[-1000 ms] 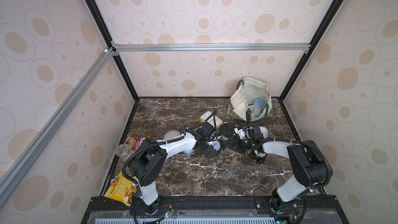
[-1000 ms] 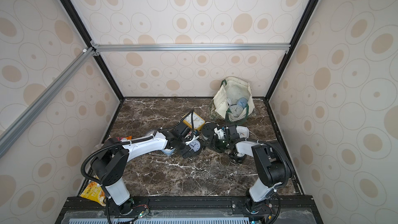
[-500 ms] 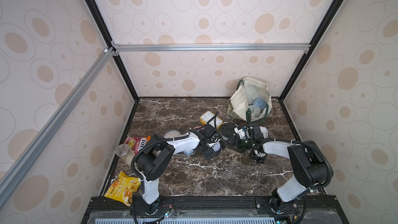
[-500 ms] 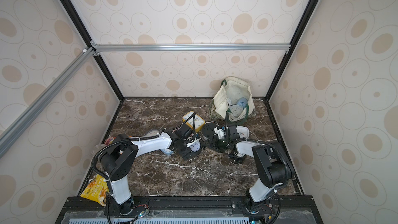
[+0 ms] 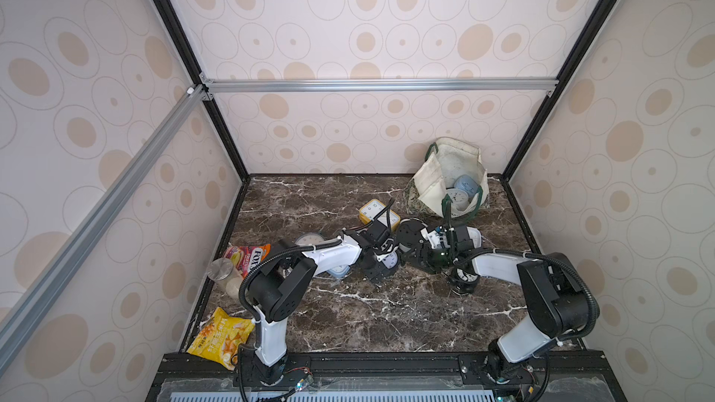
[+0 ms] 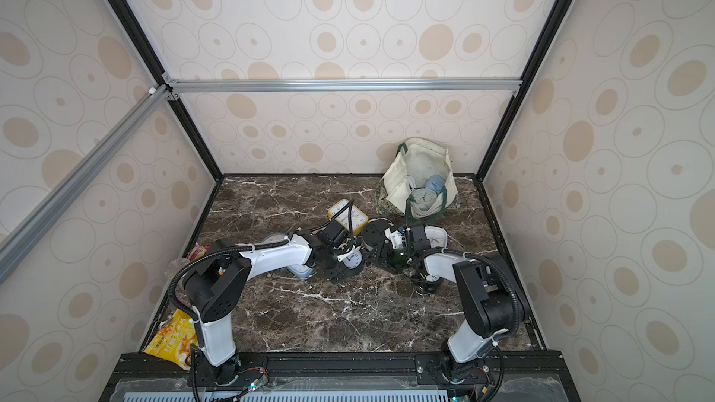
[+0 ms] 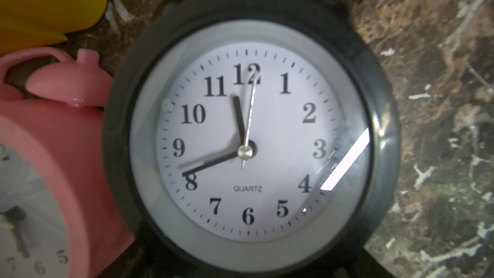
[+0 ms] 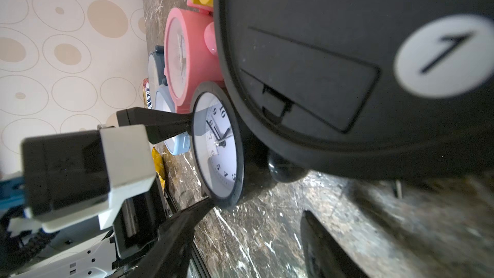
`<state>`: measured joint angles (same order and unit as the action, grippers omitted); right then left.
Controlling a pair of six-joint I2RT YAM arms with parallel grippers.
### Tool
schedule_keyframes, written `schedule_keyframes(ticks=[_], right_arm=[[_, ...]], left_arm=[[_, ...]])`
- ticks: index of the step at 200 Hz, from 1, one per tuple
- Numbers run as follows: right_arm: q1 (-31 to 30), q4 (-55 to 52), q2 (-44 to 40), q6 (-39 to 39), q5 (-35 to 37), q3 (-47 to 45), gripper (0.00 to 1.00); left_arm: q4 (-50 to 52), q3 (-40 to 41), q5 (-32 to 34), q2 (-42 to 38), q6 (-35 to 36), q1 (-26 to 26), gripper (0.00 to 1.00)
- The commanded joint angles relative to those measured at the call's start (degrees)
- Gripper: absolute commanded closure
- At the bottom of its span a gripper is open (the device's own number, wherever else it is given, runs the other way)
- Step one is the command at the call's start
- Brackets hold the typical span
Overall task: Put the alarm clock into the canvas bag
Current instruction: Pick up the alarm from the center of the board.
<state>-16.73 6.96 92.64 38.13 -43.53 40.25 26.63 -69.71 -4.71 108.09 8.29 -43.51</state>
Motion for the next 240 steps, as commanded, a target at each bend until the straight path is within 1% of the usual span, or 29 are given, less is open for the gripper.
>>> schedule_keyframes(ticks=[1,26,31,49,65,88,102,138,173,206,232,240], right_arm=[[0.4,0.9,-2.0,0.1,-0.4,-1.0,0.35],[0.5,-1.1,-5.0,-1.1,0.1,-0.8,0.34],[2.0,-2.0,-5.8,-1.5,0.3,-0.7,0.34],[3.2,-5.3,-8.1,-2.7,0.8,0.0,0.33],[4.4,-7.1,-9.7,-2.9,1.2,0.1,0.33],[5.6,-7.3,-9.7,-2.8,1.1,-0.3,0.28],[5.6,-6.6,-7.8,-2.0,0.0,-0.3,0.23],[5.5,5.5,-2.2,5.5,-4.9,-2.7,0.21],[4.7,14.0,2.5,10.8,-8.3,-3.1,0.2],[4.5,23.6,6.2,17.1,-10.1,-3.0,0.24],[4.1,36.9,10.5,26.8,-12.3,-3.0,0.31],[3.9,39.2,11.3,28.8,-12.5,-3.0,0.33]], left_arm=[[1.0,-0.6,0.1,-1.2,-0.6,-0.1,0.19],[-2.5,2.4,-1.3,-5.1,-2.5,-0.1,0.21],[-3.4,3.3,-1.6,-6.2,-2.9,-0.1,0.21],[-6.8,6.0,-2.9,-9.8,-3.8,-0.1,0.22],[-8.1,7.5,-2.7,-12.0,-4.3,0.1,0.23],[-9.2,9.5,-2.9,-14.5,-4.6,0.4,0.24],[-10.4,11.1,-2.9,-15.8,-5.0,0.6,0.24],[-11.5,13.2,-3.7,-18.2,-5.9,0.8,0.26],[-12.4,15.4,-5.2,-20.9,-6.4,0.9,0.26],[-14.1,17.5,-6.8,-23.5,-7.0,1.1,0.26],[-16.2,19.1,-7.9,-25.3,-7.6,1.1,0.26],[-16.9,19.6,-8.3,-26.0,-7.6,1.1,0.26]])
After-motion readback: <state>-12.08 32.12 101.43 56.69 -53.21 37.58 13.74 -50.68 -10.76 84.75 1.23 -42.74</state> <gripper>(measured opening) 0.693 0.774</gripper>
